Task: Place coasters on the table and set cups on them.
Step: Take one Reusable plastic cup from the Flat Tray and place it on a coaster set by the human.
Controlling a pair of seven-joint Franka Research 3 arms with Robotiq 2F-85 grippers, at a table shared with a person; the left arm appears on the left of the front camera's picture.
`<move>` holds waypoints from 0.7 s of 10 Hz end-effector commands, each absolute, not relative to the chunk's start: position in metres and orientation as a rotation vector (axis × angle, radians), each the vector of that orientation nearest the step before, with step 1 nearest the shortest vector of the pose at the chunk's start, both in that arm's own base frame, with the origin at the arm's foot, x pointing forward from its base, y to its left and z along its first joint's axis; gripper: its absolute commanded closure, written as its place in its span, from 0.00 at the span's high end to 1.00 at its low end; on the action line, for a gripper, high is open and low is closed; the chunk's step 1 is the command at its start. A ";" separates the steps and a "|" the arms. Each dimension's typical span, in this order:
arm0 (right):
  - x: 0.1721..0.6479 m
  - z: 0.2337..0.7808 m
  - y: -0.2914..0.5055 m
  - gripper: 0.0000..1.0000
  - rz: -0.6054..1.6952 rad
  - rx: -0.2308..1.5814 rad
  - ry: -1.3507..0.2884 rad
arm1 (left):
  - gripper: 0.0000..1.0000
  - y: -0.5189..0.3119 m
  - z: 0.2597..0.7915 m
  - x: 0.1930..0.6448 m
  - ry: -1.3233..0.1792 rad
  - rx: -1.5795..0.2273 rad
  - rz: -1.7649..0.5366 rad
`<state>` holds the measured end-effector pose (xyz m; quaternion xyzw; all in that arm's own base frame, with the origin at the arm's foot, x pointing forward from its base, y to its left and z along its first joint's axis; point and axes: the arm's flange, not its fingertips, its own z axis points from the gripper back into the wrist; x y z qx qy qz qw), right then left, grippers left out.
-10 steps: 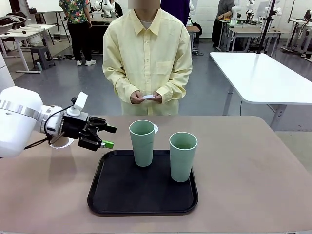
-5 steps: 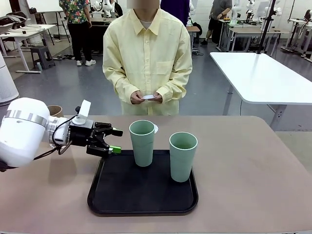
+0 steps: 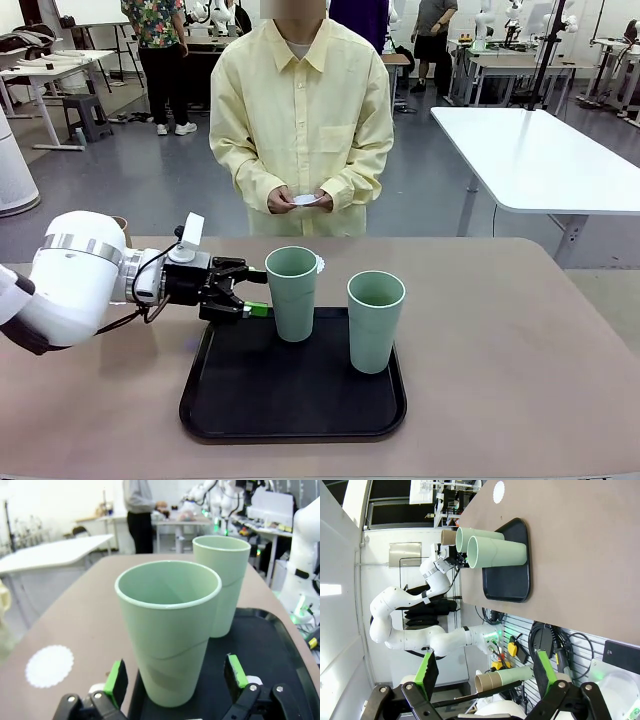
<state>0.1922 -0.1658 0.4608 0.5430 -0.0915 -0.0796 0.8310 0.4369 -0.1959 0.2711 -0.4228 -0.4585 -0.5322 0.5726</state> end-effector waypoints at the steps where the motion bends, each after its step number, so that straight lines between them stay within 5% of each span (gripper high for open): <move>1: 0.193 0.460 -0.167 1.00 -0.151 1.168 -0.208 | 1.00 -0.207 0.260 0.439 -1.134 -0.965 -1.277; 7: 0.193 0.460 -0.167 1.00 -0.151 1.168 -0.208 | 1.00 -0.219 0.246 0.445 -1.123 -0.991 -1.307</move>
